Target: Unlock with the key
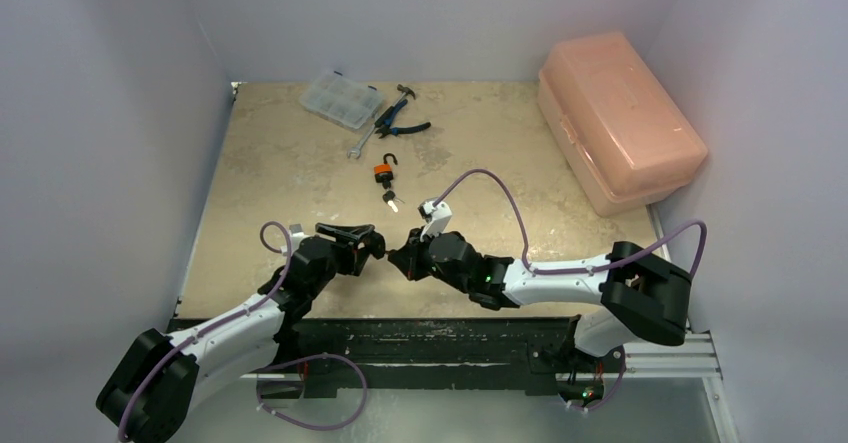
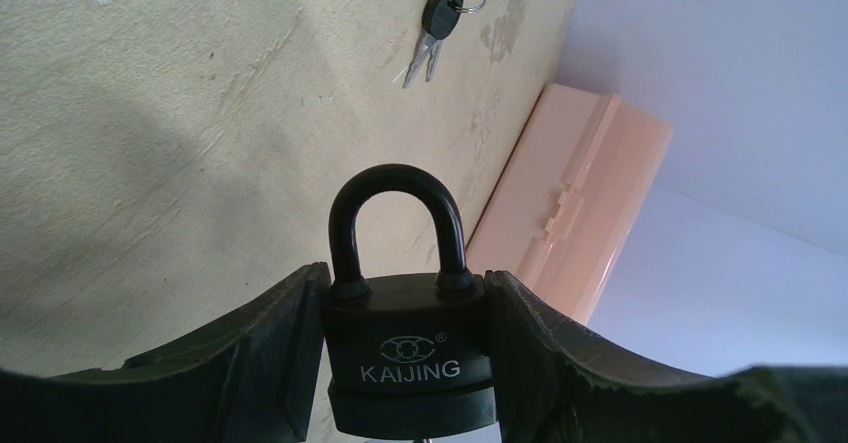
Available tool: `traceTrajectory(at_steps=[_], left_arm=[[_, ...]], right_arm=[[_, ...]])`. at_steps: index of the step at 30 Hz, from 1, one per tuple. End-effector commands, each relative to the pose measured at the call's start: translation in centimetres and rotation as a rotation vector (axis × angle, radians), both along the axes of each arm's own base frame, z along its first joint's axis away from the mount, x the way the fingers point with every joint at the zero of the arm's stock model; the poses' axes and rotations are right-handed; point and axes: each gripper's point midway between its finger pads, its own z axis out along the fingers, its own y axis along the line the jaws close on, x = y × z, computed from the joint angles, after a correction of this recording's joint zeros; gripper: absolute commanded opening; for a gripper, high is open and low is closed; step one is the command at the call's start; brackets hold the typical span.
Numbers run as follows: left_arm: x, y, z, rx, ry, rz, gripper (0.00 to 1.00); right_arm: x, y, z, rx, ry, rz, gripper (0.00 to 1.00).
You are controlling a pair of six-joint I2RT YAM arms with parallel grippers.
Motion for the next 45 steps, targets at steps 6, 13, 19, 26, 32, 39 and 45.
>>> traceTrajectory(at_steps=[6,13,19,26,32,39,45], left_arm=[[1.0,-1.0,3.9,-0.096,-0.116,-0.011,0.00],[1.0,-1.0,3.9,-0.095,-0.116,-0.011,0.00],[0.9,-0.9,4.1,-0.100,-0.119,-0.009,0.00],[0.8,-0.8,4.0,-0.096,-0.116,-0.006,0.00],[0.9,-0.9,4.2,-0.094,-0.117,-0.010,0.00],[1.0,-1.1,4.2,-0.090,-0.114,-0.017,0.00],[1.2,-1.2,4.3,-0.085,-0.116,-0.020,0.00]], right_arm=[[1.1,1.5,3.4,0.088,-0.046,-0.032,0.00],[1.3,1.6,3.6,0.082,-0.052,-0.039,0.00],[1.6,1.3,2.9,0.045,-0.053,-0.052,0.00],[1.7,0.4,2.5,0.010,-0.087,-0.055,0.00],[2.1,0.2,2.5,-0.005,-0.100,-0.069,0.00],[2.1,0.5,2.7,0.001,-0.104,-0.065,0.00],[1.7,1.2,3.4,0.032,-0.107,-0.026,0.00]])
